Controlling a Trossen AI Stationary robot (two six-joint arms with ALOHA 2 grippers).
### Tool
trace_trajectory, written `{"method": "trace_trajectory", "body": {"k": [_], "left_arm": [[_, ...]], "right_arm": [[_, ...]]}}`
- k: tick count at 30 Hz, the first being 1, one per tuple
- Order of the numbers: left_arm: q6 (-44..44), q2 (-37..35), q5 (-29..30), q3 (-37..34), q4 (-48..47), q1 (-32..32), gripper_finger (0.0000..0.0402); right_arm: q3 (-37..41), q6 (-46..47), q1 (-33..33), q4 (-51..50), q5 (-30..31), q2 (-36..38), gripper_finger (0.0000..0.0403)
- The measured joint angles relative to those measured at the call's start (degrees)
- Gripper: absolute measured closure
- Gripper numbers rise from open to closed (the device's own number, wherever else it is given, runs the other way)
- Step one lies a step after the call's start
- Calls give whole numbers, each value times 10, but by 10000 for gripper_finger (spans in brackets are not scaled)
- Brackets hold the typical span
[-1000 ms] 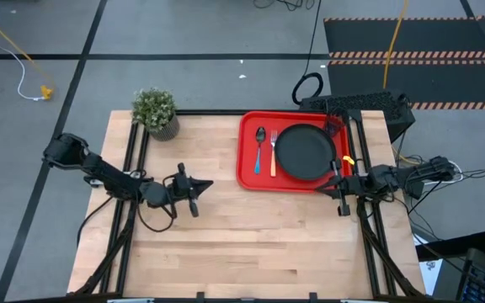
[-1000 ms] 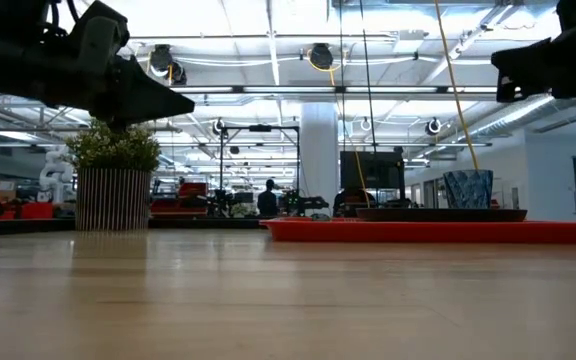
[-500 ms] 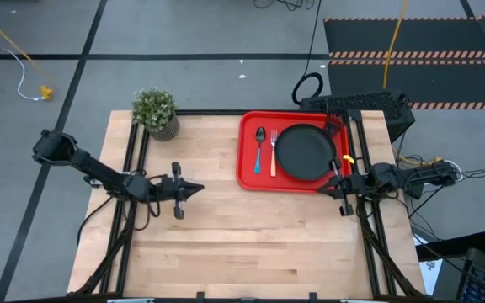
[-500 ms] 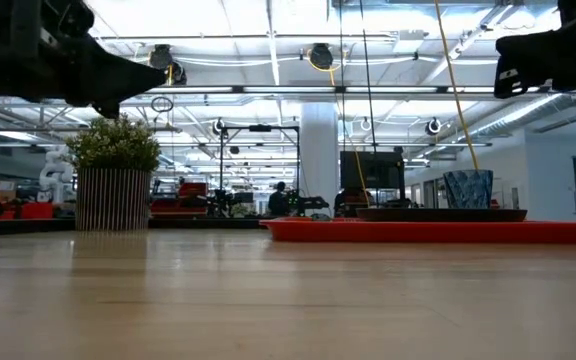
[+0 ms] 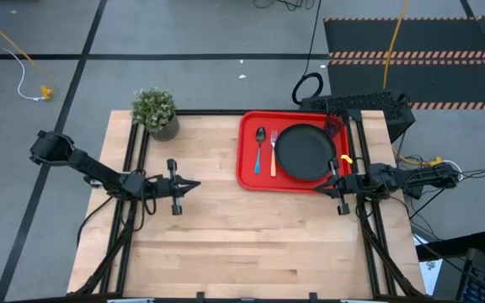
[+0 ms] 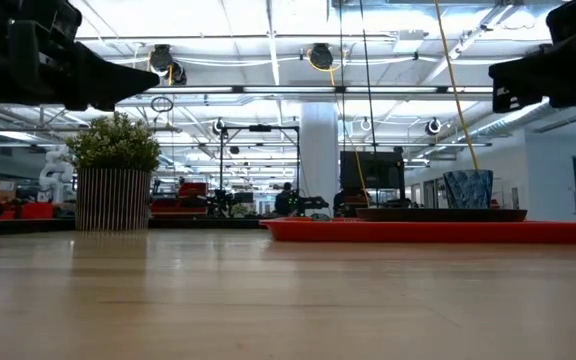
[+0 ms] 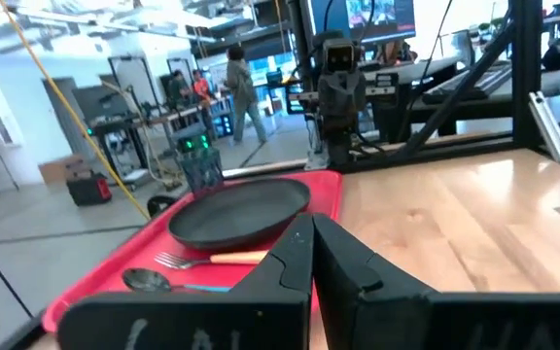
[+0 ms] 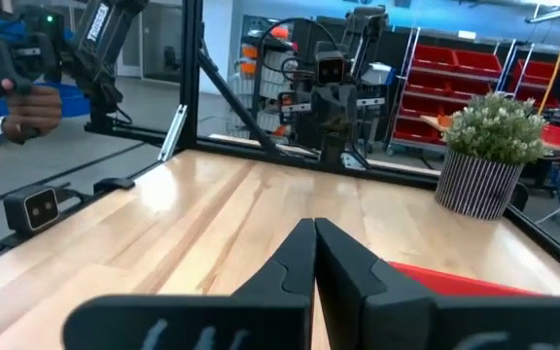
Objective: Pick and place plate/cup/fork/spoon on tray
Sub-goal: Return to Home Position
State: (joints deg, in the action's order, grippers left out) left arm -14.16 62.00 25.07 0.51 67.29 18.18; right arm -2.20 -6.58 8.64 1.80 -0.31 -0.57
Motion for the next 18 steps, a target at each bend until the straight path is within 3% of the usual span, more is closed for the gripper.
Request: {"method": "trace_trajectory", "body": {"k": [18], "left_arm": [[19, -141, -106, 0, -160, -115, 397]], "right_arm": [[13, -47, -7, 2, 30, -5, 403]]}}
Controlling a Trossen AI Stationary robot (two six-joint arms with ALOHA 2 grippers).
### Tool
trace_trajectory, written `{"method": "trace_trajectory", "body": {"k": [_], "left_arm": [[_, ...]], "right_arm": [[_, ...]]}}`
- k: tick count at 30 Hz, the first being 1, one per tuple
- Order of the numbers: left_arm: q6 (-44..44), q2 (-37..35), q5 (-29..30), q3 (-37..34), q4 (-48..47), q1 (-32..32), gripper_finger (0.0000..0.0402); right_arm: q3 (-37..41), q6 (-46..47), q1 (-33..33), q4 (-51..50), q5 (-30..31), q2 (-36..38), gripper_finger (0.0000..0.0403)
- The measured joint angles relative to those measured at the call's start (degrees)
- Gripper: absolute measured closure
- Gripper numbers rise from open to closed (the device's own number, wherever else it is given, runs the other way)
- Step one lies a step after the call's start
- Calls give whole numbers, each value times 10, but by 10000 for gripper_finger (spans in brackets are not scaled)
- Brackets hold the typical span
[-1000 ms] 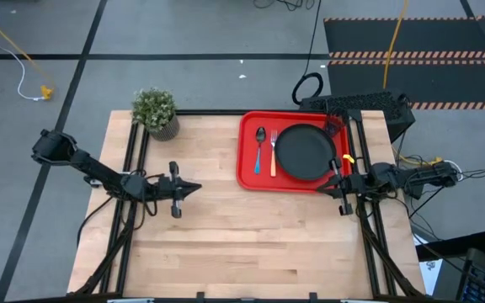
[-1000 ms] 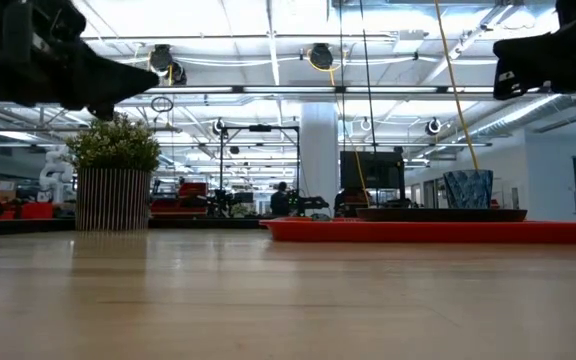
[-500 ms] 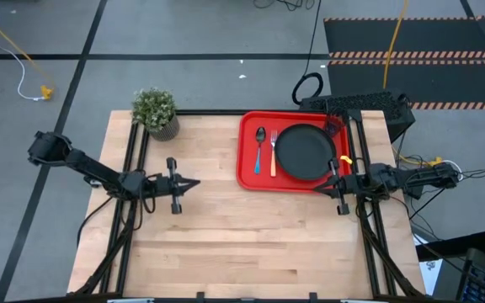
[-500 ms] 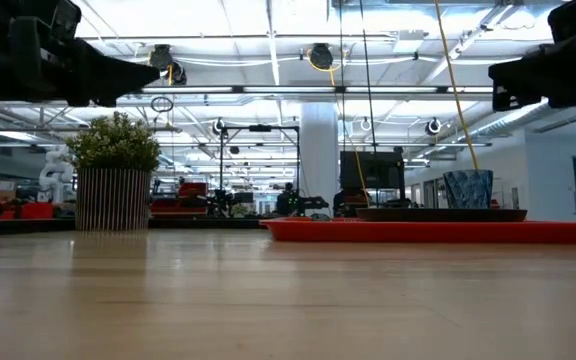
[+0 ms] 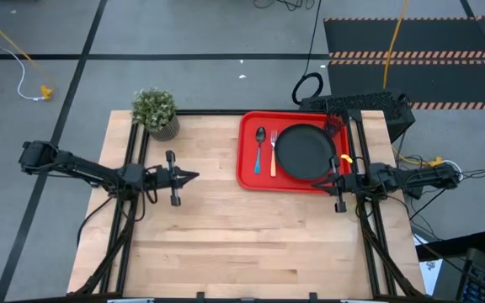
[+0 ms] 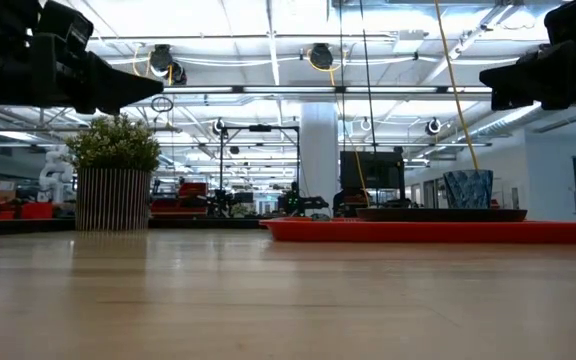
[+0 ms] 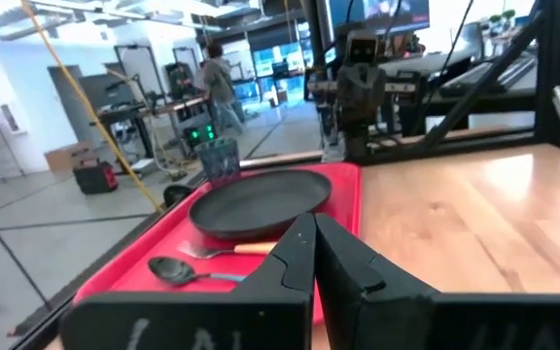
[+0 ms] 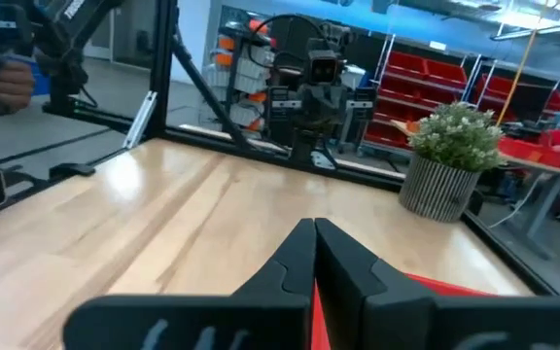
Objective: Pick and place plate/cup/fork/spoon on tray
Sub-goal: Return to Home Position
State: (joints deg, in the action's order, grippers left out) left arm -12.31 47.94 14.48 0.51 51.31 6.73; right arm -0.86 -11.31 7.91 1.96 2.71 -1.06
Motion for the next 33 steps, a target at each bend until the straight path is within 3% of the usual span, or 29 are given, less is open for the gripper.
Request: {"method": "trace_trajectory", "body": {"k": [15, 22, 33], "left_arm": [[33, -20, -1, 0, -33, -25, 393], [18, -28, -4, 0, -37, -26, 396], [40, -113, -114, 0, -110, -102, 399]], "right_arm": [[0, -14, -79, -5, -58, 0, 403], [0, 5, -79, -3, -43, 0, 403], [0, 5, -79, -2, -43, 0, 403]]}}
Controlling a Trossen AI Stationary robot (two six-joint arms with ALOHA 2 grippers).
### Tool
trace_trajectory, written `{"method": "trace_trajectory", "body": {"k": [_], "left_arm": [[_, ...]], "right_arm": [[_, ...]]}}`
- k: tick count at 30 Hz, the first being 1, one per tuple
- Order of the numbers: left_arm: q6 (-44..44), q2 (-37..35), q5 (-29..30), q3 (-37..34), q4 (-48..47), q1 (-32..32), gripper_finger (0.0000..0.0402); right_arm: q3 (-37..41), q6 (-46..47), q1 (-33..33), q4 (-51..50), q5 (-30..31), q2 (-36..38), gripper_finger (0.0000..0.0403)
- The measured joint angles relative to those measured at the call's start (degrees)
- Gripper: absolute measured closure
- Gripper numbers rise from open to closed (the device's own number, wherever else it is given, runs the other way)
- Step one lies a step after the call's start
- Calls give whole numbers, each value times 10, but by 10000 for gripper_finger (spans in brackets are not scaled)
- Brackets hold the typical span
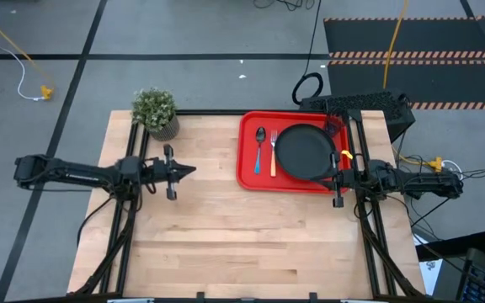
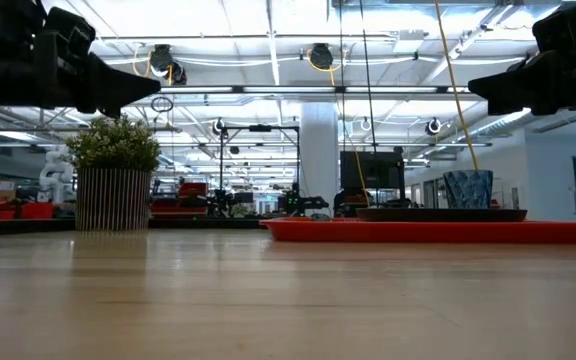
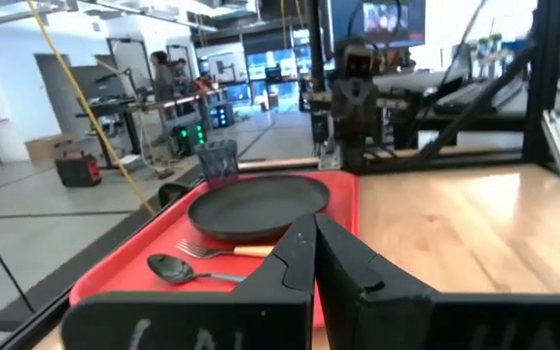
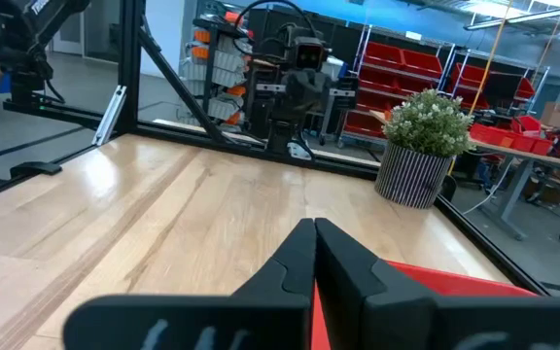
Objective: Pick and place plate/cup/fork/spoon on tray
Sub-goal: Return to Home Position
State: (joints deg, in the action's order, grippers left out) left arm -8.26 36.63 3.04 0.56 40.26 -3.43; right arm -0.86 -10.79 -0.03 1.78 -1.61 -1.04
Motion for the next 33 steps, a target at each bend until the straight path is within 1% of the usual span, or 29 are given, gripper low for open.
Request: {"method": "trace_trajectory", "body": {"k": [3, 7, 10, 13, 16, 19, 24, 27, 29, 32, 33], "left_arm": [[22, -21, -9, 0, -17, -17, 399], [45, -48, -2, 0, -49, -17, 400], [56, -65, 14, 0, -72, 3, 400], [42, -85, 29, 0, -99, 32, 400], [25, -114, 30, 0, -113, 53, 401], [12, -153, 30, 0, -149, 62, 401], [0, -232, 29, 0, -219, 58, 401], [-1, -284, 1, 0, -259, 50, 401], [1, -317, -7, 0, -301, 46, 401], [9, -358, 1, 1, -381, 40, 401], [14, -366, 0, 1, -393, 39, 401]], "right_arm": [[0, 0, 0, 0, 0, 0, 403], [0, 0, 0, 0, 0, 0, 403], [0, 0, 0, 1, 0, 0, 403], [0, 0, 0, 1, 0, 0, 403], [0, 0, 0, 1, 0, 0, 403], [0, 0, 0, 1, 0, 0, 403], [0, 0, 0, 1, 0, 0, 403], [0, 0, 0, 1, 0, 0, 403], [0, 0, 0, 1, 0, 0, 403], [0, 0, 0, 1, 0, 0, 403], [0, 0, 0, 1, 0, 0, 403]]}}
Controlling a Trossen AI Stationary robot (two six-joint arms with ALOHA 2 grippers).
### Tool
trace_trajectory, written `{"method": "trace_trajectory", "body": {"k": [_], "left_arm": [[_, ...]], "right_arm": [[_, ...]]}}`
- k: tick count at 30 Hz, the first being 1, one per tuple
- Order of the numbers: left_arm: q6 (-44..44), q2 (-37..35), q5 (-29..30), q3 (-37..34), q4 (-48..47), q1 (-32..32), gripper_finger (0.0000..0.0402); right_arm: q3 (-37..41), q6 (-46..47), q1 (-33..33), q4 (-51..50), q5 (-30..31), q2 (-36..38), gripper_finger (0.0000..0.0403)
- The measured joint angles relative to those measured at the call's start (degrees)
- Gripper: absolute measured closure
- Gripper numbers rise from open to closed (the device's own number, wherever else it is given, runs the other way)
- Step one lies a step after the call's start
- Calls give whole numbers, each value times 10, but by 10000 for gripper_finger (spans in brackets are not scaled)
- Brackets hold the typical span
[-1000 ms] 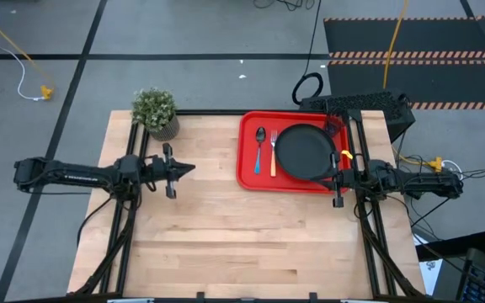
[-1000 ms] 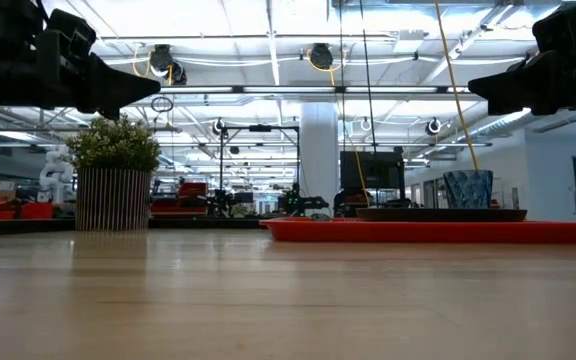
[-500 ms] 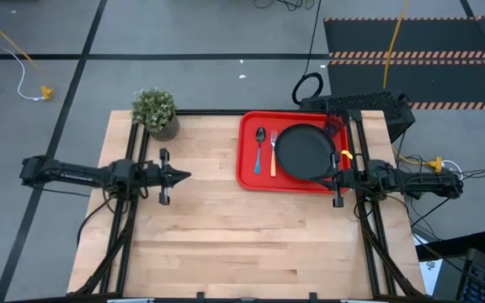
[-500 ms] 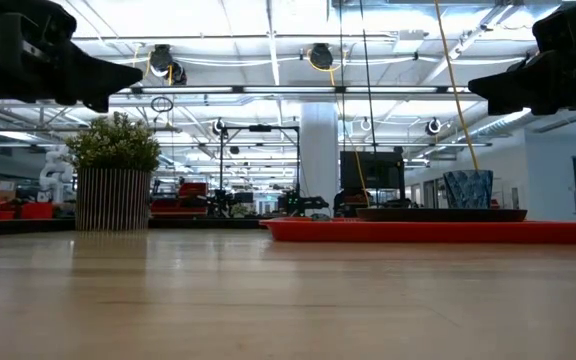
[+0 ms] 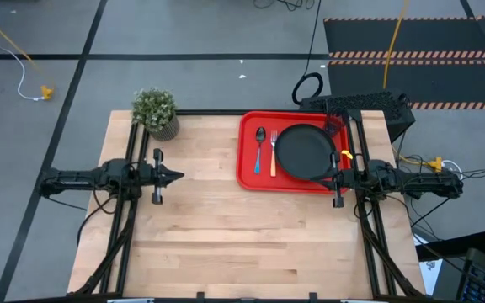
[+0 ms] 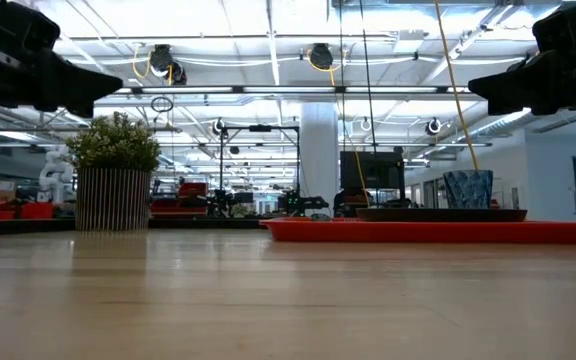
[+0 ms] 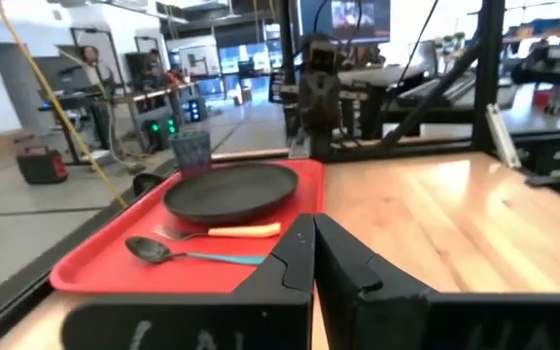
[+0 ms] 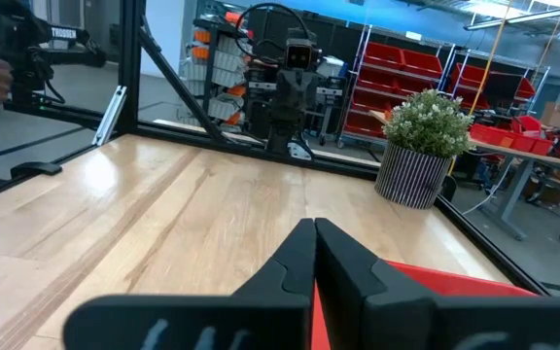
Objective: Pick and place plate/cup/fork/spoon on tray
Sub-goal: Return to Home Position
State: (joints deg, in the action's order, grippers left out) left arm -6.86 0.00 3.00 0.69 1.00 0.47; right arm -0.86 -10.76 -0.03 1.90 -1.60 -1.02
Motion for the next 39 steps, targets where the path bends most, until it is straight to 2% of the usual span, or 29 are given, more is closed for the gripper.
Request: {"method": "trace_trajectory", "body": {"k": [3, 12, 17, 24, 29, 39], "left_arm": [[2, 5, -25, 3, -10, -4, 401], [12, 29, -27, 3, -10, -4, 387], [-9, 33, -58, -1, -3, -3, 398], [-21, 33, -61, -1, -1, -4, 399], [-26, 27, -103, -1, 16, 5, 399], [-36, 22, -90, -1, 6, 1, 400]], "right_arm": [[0, 0, 0, 0, 0, 0, 403], [0, 0, 0, 0, 0, 0, 403], [0, 0, 0, 0, 0, 0, 403], [0, 0, 0, 0, 0, 0, 403], [0, 0, 0, 0, 0, 0, 403], [0, 0, 0, 0, 0, 0, 403]]}}
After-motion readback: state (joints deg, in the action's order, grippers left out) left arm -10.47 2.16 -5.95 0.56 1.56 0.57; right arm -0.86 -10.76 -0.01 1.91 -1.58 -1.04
